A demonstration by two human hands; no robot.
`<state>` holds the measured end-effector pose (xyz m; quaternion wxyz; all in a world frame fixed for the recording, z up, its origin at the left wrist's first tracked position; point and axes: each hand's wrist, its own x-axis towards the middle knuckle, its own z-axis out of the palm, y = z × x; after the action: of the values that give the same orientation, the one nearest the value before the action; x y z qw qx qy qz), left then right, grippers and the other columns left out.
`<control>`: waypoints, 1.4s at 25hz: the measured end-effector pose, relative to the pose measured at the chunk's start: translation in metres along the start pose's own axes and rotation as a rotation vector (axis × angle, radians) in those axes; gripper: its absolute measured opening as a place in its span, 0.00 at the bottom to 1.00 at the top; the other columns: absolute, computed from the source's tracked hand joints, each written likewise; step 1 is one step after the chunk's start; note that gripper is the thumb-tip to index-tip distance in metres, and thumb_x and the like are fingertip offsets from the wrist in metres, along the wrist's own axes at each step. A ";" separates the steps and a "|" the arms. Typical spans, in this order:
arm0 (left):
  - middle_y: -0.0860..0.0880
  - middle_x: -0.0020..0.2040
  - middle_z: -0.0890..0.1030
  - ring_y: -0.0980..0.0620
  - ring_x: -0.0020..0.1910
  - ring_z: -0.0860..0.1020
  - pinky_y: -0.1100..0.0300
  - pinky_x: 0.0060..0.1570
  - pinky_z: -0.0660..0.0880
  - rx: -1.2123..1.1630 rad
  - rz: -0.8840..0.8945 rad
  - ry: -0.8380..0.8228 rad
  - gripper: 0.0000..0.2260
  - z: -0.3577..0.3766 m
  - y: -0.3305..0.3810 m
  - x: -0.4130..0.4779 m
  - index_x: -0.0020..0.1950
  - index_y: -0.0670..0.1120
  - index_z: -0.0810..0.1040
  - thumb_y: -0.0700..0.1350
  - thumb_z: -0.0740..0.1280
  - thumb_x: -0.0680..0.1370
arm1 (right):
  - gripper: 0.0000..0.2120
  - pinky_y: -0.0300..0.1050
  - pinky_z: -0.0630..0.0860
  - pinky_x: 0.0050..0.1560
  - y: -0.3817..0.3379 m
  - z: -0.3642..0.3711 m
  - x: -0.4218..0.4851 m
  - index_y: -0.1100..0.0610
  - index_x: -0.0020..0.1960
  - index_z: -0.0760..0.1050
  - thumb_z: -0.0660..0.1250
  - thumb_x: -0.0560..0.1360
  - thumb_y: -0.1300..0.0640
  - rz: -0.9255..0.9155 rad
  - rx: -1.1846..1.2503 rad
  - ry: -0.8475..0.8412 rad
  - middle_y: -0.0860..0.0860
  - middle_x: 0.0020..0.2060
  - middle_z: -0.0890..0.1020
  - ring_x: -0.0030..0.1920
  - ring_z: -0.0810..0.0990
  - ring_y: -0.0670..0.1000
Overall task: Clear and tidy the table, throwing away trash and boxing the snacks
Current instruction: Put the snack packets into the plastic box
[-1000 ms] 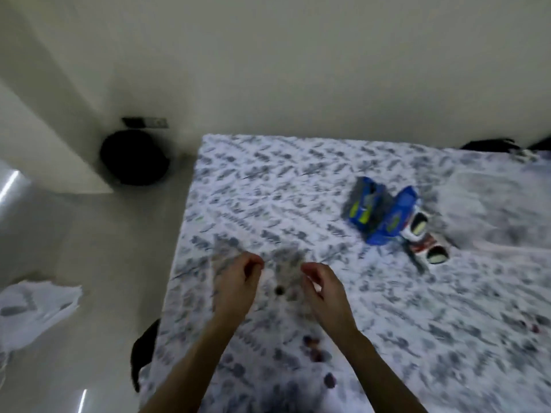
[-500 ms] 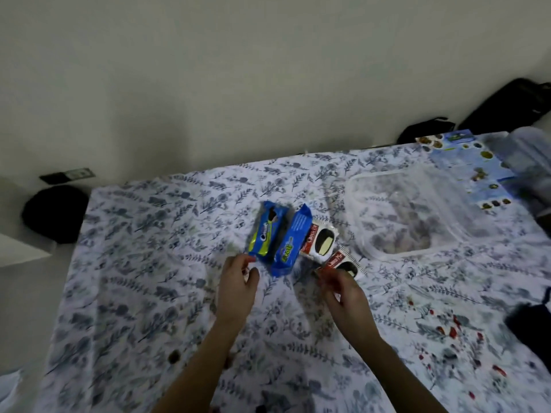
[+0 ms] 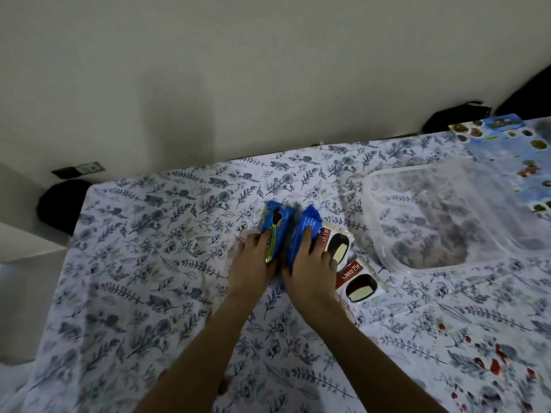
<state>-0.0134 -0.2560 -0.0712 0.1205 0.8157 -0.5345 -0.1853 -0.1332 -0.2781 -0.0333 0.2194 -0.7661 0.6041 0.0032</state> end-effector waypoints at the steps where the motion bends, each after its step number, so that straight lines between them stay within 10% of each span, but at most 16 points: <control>1: 0.45 0.68 0.69 0.43 0.66 0.69 0.50 0.63 0.69 -0.013 -0.002 0.014 0.28 0.002 -0.001 -0.004 0.74 0.50 0.62 0.47 0.67 0.76 | 0.41 0.56 0.70 0.63 0.004 0.001 -0.002 0.57 0.76 0.40 0.64 0.76 0.49 -0.002 0.028 -0.002 0.63 0.72 0.59 0.66 0.69 0.63; 7: 0.47 0.53 0.80 0.49 0.50 0.80 0.59 0.46 0.80 -0.901 -0.212 0.062 0.17 -0.022 -0.005 -0.034 0.65 0.48 0.74 0.42 0.68 0.76 | 0.31 0.49 0.76 0.53 0.026 -0.019 -0.036 0.54 0.76 0.50 0.60 0.77 0.61 0.002 0.594 0.028 0.57 0.67 0.68 0.59 0.75 0.57; 10: 0.44 0.54 0.81 0.50 0.47 0.82 0.62 0.39 0.81 -1.094 -0.224 0.060 0.14 -0.037 0.003 -0.049 0.63 0.47 0.76 0.43 0.68 0.77 | 0.29 0.49 0.76 0.60 0.031 -0.052 -0.063 0.51 0.74 0.57 0.61 0.77 0.65 0.098 1.049 0.011 0.50 0.64 0.73 0.62 0.75 0.52; 17: 0.48 0.50 0.83 0.47 0.47 0.82 0.56 0.42 0.81 -1.296 -0.118 -0.105 0.10 -0.061 0.093 -0.053 0.57 0.49 0.79 0.42 0.68 0.76 | 0.26 0.48 0.78 0.55 0.095 -0.128 -0.074 0.51 0.71 0.61 0.66 0.76 0.60 0.180 1.132 0.292 0.51 0.62 0.74 0.58 0.78 0.51; 23: 0.51 0.52 0.82 0.57 0.48 0.82 0.67 0.38 0.78 -1.124 0.031 -0.189 0.10 -0.043 0.183 -0.027 0.57 0.50 0.79 0.46 0.69 0.76 | 0.30 0.51 0.74 0.62 0.162 -0.138 -0.038 0.56 0.74 0.56 0.65 0.77 0.61 0.148 0.952 0.324 0.52 0.67 0.69 0.66 0.72 0.52; 29: 0.51 0.57 0.75 0.57 0.51 0.77 0.75 0.48 0.71 -0.606 0.222 0.154 0.12 0.013 0.231 -0.009 0.59 0.50 0.79 0.50 0.65 0.78 | 0.33 0.35 0.64 0.53 0.194 -0.126 0.012 0.61 0.74 0.56 0.67 0.75 0.57 0.134 0.642 0.295 0.60 0.65 0.69 0.63 0.70 0.57; 35: 0.56 0.55 0.83 0.55 0.57 0.80 0.47 0.69 0.68 0.062 0.511 0.192 0.10 0.057 0.228 -0.001 0.51 0.54 0.80 0.47 0.62 0.73 | 0.28 0.49 0.70 0.61 0.223 -0.105 0.028 0.60 0.76 0.53 0.58 0.78 0.59 -0.024 0.368 0.218 0.61 0.75 0.57 0.70 0.65 0.60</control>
<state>-0.2268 -0.3462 -0.0321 0.1883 0.6716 -0.7145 -0.0543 -0.3598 -0.3788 -0.0203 0.2890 -0.7162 0.6054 -0.1926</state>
